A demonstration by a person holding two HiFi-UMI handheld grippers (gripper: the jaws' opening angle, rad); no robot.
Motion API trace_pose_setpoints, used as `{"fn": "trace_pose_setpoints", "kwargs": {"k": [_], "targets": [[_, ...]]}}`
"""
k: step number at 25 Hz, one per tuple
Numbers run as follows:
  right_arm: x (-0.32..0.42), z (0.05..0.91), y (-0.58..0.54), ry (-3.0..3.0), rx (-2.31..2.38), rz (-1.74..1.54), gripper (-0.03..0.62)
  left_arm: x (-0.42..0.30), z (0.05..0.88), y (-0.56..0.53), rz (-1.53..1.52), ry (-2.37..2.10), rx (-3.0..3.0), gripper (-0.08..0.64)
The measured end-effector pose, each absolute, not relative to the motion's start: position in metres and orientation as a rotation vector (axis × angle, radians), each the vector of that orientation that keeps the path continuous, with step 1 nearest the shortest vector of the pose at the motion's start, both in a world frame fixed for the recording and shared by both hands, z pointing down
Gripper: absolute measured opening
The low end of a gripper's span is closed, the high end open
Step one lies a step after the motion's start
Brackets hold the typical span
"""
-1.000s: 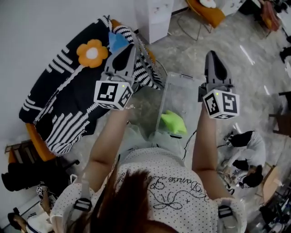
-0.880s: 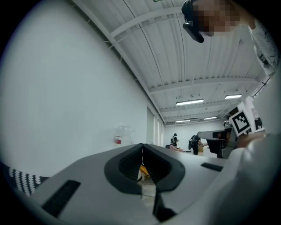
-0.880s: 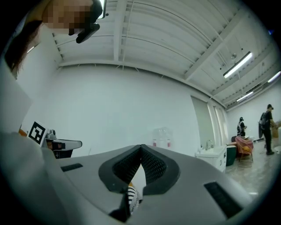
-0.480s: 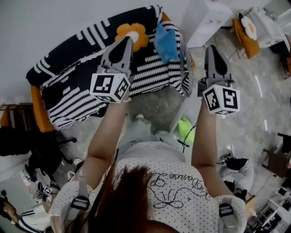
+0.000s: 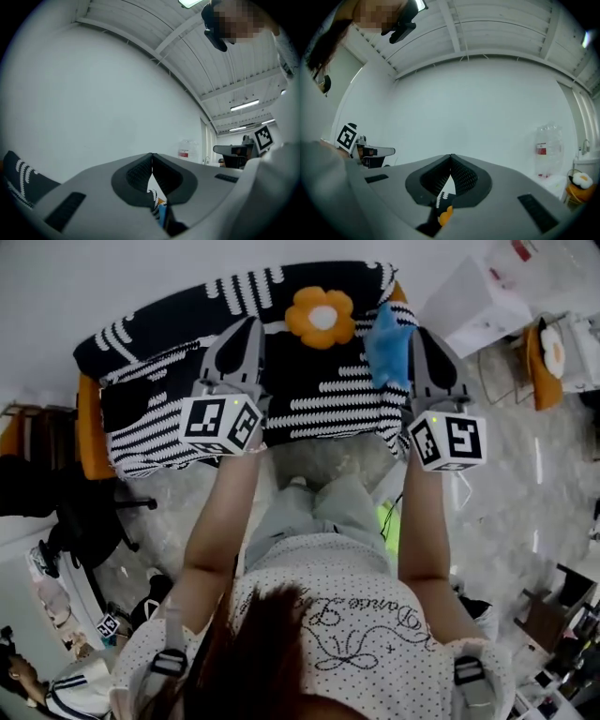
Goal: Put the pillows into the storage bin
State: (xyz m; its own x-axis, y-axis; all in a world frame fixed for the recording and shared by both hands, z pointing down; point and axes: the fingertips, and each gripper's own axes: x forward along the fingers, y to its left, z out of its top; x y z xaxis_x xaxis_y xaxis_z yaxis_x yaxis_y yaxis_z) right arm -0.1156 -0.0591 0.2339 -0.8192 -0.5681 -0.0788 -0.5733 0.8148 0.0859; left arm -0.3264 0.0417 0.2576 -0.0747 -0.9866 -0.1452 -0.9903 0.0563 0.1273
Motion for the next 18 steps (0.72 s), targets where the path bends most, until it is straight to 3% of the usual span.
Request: {"fn": "trace_pose_setpoints", "kwargs": {"k": [18], "targets": [[-0.180,0.247,-0.261,3.003,-0.628,0.075,0.011,-0.366,0.271,-0.094,0.199,2.493,-1.857,0.005]]}}
